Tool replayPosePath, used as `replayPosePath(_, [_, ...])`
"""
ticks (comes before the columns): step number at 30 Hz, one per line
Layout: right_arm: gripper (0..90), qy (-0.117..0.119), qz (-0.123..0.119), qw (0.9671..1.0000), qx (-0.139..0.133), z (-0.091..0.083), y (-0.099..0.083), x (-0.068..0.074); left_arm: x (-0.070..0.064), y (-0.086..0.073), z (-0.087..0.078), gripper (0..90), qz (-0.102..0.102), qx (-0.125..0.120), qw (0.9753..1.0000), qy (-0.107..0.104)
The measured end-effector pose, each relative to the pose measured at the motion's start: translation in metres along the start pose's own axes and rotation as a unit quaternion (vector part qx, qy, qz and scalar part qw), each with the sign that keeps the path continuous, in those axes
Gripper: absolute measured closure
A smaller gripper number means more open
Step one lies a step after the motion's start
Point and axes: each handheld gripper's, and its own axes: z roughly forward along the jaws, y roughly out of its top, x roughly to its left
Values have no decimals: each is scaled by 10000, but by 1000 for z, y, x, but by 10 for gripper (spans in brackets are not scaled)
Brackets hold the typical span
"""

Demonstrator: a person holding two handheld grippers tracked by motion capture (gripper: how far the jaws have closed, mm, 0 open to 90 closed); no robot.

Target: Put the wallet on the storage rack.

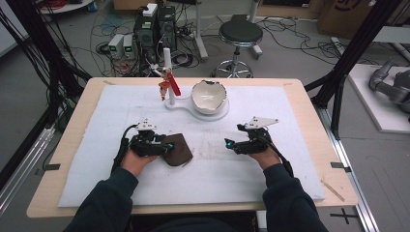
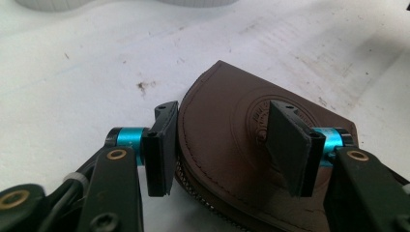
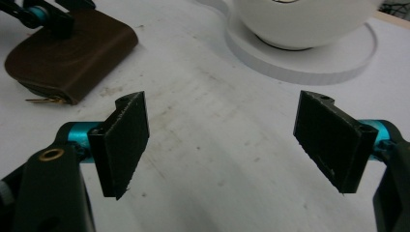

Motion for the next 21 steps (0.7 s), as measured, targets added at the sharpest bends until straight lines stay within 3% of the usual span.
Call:
replayPosePath(4, [205, 209, 15, 9998, 39, 12, 3, 8, -3, 1, 0, 473, 197, -43, 9998, 10])
replayPosePath(10, [205, 643, -51, 9977, 207, 34, 9, 28, -8, 2, -5, 517, 742, -265, 9969, 38])
replayPosePath(14, [205, 1030, -104, 9941, 323, 56, 15, 47, -10, 2, -6, 518, 845, -322, 9959, 37])
replayPosePath(15, [205, 1030, -104, 9941, 323, 56, 15, 47, -10, 2, -6, 518, 845, -322, 9959, 37])
replayPosePath(18, [238, 1461, -8, 9883, 447, 76, 20, 63, -9, 2, -6, 518, 811, -334, 9961, 16])
replayPosePath(21, [281, 1668, -78, 9842, 582, 89, 20, 74, -7, 2, -6, 518, 819, -314, 9961, -15])
